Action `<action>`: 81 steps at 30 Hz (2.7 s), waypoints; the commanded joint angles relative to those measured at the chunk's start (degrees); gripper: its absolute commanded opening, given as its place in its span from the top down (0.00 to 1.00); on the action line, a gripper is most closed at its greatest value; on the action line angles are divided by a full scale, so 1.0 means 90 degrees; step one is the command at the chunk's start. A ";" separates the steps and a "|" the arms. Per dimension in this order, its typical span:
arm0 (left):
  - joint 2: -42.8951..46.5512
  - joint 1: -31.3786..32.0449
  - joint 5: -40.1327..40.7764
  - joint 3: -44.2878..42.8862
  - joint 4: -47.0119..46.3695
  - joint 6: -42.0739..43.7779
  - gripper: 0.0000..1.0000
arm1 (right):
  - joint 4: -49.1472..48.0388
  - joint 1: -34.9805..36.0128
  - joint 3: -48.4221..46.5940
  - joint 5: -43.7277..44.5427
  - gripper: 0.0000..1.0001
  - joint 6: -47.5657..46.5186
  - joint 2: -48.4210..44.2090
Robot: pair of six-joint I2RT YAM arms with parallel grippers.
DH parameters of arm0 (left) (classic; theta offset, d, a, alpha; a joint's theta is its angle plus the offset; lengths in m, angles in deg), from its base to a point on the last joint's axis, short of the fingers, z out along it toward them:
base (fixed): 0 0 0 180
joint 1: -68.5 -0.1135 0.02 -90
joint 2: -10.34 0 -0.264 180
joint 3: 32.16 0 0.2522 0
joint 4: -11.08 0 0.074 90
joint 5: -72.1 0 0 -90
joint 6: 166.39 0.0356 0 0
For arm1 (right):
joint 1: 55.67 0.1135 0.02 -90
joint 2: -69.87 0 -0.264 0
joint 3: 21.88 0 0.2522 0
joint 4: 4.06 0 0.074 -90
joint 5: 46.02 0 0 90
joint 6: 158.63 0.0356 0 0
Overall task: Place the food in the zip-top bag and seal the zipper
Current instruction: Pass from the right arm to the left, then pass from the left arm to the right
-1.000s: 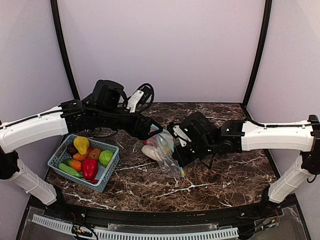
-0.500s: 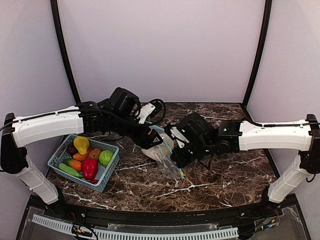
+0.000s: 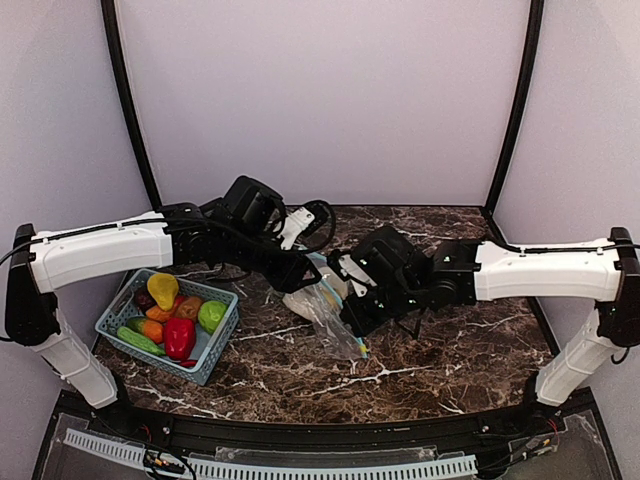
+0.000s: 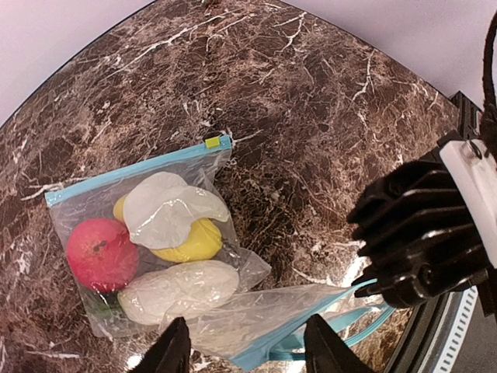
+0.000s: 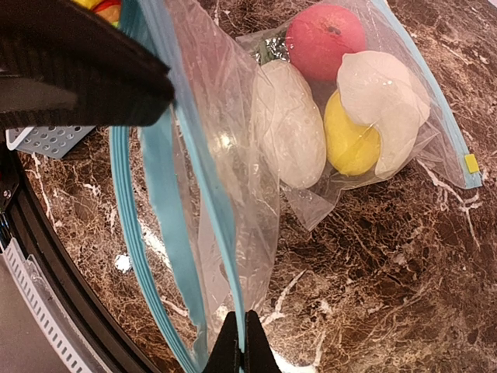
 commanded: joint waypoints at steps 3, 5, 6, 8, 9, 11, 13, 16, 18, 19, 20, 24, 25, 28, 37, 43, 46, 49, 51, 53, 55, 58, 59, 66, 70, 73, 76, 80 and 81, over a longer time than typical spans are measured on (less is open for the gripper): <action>0.0012 -0.0003 -0.0073 0.0018 0.0125 0.0121 0.60 | -0.0011 0.0080 -0.0173 0.0006 1.00 -0.0086 0.0068; 0.0009 0.0002 -0.0161 0.0033 0.0125 0.0149 0.61 | -0.0015 0.0080 -0.0168 0.0020 1.00 -0.0078 0.0079; 0.0018 0.0002 -0.0232 0.0050 0.0115 0.0154 0.61 | -0.0010 0.0084 -0.0165 0.0014 1.00 -0.0080 0.0087; 0.0020 0.0003 -0.0298 0.0086 0.0102 0.0186 0.62 | -0.0017 0.0085 -0.0163 0.0020 1.00 -0.0069 0.0090; 0.0027 0.0000 -0.0301 0.0097 0.0102 0.0207 0.64 | -0.0009 0.0079 -0.0163 0.0015 1.00 -0.0061 0.0090; 0.0025 -0.0001 -0.0346 0.0129 0.0105 0.0236 0.66 | -0.0010 0.0077 -0.0154 0.0023 1.00 -0.0055 0.0087; 0.0027 0.0002 -0.0429 0.0153 0.0120 0.0245 0.67 | -0.0001 0.0076 -0.0153 0.0062 1.00 -0.0042 0.0099; 0.0046 0.0000 -0.0497 0.0205 0.0152 0.0246 0.75 | 0.0024 0.0085 -0.0155 0.0134 1.00 0.0019 0.0098; 0.0081 -0.0005 -0.0512 0.0248 0.0159 0.0246 0.81 | 0.0040 0.0079 -0.0153 0.0187 1.00 0.0069 0.0090; 0.0099 0.0001 -0.0530 0.0266 0.0153 0.0246 0.84 | 0.0043 0.0075 -0.0153 0.0207 1.00 0.0097 0.0089; 0.0115 0.0002 -0.0581 0.0301 0.0144 0.0246 0.85 | 0.0049 0.0078 -0.0164 0.0227 1.00 0.0117 0.0090; 0.0214 0.0002 -0.0680 0.0446 0.0024 0.0226 0.97 | 0.0050 0.0078 -0.0163 0.0297 1.00 0.0171 0.0098; 0.0245 0.0003 -0.0688 0.0490 0.0006 0.0216 0.99 | 0.0058 0.0087 -0.0163 0.0311 1.00 0.0187 0.0093; 0.0266 0.0003 -0.0666 0.0557 -0.0055 0.0046 0.99 | 0.0089 0.0073 -0.0160 0.0424 0.95 0.0322 0.0066; 0.0584 0.0000 0.0177 0.1172 -0.0815 -0.2152 0.99 | 0.0079 0.0077 0.0233 0.1059 0.35 0.1988 -0.0524; 0.0938 -0.0006 0.0292 0.1897 -0.2122 -0.3194 0.99 | -0.0604 0.0090 0.1096 0.1343 0.31 0.3487 -0.1052; 0.1094 0.0002 0.0430 0.2126 -0.2338 -0.3354 0.99 | -0.0847 0.0097 0.1375 0.1398 0.30 0.3813 -0.1215; 0.1185 0.0003 0.0490 0.2228 -0.2404 -0.3447 0.99 | -0.1006 0.0098 0.1538 0.1393 0.25 0.3988 -0.1269; 0.1237 0.0002 0.0495 0.2336 -0.2463 -0.3495 0.99 | -0.1150 0.0094 0.1662 0.1351 0.23 0.4115 -0.1299; 0.1273 0.0000 0.0475 0.2410 -0.2511 -0.3541 0.99 | -0.1340 0.0092 0.1797 0.1273 0.20 0.4199 -0.1311; 0.1286 -0.0005 0.0442 0.2458 -0.2546 -0.3567 0.99 | -0.1473 0.0090 0.1885 0.1222 0.19 0.4282 -0.1296; 0.1303 -0.0003 0.0377 0.2517 -0.2585 -0.3595 0.99 | -0.1586 0.0097 0.1936 0.1301 0.18 0.4392 -0.1263; 0.1323 0.0001 0.0368 0.2551 -0.2589 -0.3603 0.99 | -0.1623 0.0095 0.1929 0.1334 0.18 0.4405 -0.1254; 0.1425 -0.0005 0.0319 0.2704 -0.2896 -0.3682 0.99 | -0.1827 0.0084 0.1717 0.1471 0.18 0.4411 -0.0904; 0.1510 0.0002 0.0338 0.2782 -0.2939 -0.3731 0.99 | -0.1835 0.0088 0.1610 0.1488 0.18 0.4432 -0.0659; 0.1593 -0.0004 0.0410 0.2825 -0.2950 -0.3752 0.99 | -0.1843 0.0080 0.1699 0.1472 0.19 0.4609 -0.0632; 0.1671 0.0001 0.0484 0.2884 -0.2968 -0.3789 0.99 | -0.1871 0.0083 0.1859 0.1507 0.21 0.4839 -0.0684; 0.1730 -0.0001 0.0474 0.3017 -0.3201 -0.3868 0.99 | -0.2130 0.0077 0.2081 0.1447 0.25 0.5056 -0.0715; 0.1731 -0.0004 0.0456 0.3032 -0.3237 -0.3890 0.99 | -0.2200 0.0070 0.2112 0.1428 0.27 0.5064 -0.0707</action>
